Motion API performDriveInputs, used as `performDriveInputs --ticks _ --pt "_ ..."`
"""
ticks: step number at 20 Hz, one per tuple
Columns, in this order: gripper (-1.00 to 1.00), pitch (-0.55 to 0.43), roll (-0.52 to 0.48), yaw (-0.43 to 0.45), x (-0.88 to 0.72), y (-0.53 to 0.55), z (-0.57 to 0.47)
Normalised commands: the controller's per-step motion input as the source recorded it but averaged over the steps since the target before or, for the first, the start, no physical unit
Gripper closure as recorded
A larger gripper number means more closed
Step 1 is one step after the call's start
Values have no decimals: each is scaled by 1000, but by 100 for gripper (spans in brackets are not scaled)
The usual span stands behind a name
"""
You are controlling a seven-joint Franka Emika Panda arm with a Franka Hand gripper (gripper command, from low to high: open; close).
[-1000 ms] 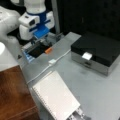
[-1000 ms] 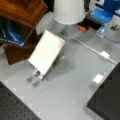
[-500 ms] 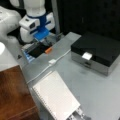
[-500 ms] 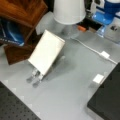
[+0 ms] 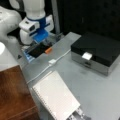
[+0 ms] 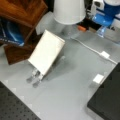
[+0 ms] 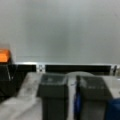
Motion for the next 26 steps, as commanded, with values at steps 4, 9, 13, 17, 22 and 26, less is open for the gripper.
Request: performDriveInputs --ticks 4,9,13,17,22,26 --pt "100 -289 74 21 -428 101 -351" --pt "100 -364 90 14 -414 101 -405" --pt "100 -442 108 -12 -435 109 -547" --pt "100 -469 99 -44 -497 120 -646" --pt "100 -505 83 -73 -566 136 -614" --pt "100 -527 78 -96 -649 153 -547"
